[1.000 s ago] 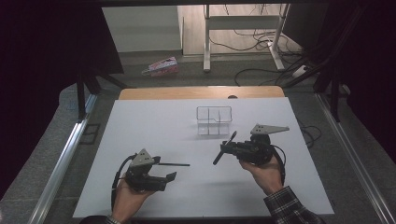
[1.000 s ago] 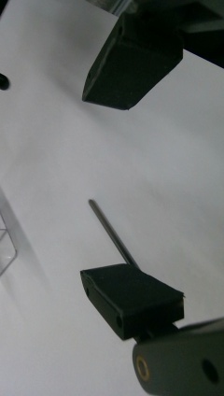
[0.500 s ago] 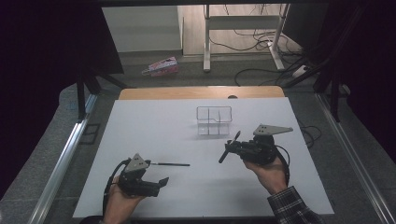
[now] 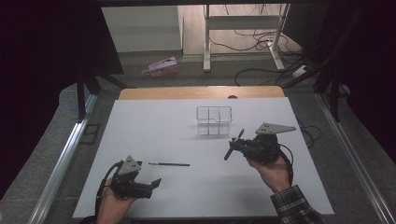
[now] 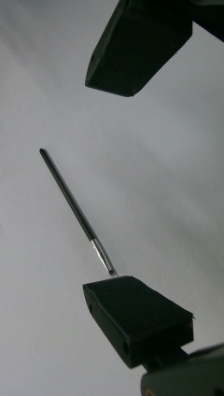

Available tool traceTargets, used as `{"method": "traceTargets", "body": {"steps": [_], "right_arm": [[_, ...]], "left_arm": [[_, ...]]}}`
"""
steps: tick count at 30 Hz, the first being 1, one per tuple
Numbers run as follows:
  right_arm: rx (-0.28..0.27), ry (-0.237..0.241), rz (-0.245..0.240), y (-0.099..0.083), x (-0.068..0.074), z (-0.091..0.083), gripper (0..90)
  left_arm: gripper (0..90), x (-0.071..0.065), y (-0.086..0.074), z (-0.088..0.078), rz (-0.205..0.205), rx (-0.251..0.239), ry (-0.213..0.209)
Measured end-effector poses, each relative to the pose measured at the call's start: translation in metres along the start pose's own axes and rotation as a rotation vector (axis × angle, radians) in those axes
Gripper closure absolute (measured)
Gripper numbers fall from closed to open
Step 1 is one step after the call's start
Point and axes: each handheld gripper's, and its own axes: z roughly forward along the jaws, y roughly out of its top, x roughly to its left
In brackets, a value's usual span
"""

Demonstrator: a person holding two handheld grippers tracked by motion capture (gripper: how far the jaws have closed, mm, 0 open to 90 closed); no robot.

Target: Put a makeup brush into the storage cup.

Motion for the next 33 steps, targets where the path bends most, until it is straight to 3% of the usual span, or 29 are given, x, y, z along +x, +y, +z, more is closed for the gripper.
{"method": "traceTargets", "body": {"steps": [9,22,33], "right_arm": [[0.01,-0.036,-0.045,0.002,-0.004,-0.003,76.7],[-0.001,-0.088,-0.054,0.011,-0.015,-0.008,76.7],[-0.016,-0.131,-0.051,0.024,-0.029,-0.007,76.7]], "left_arm": [[1.3,0.007,-0.008,-0.004,-0.02,-0.01,0.022],[0.3,0.01,-0.013,-0.006,-0.049,-0.014,0.043],[1.0,0.01,-0.013,-0.006,-0.046,-0.026,0.046]]}}
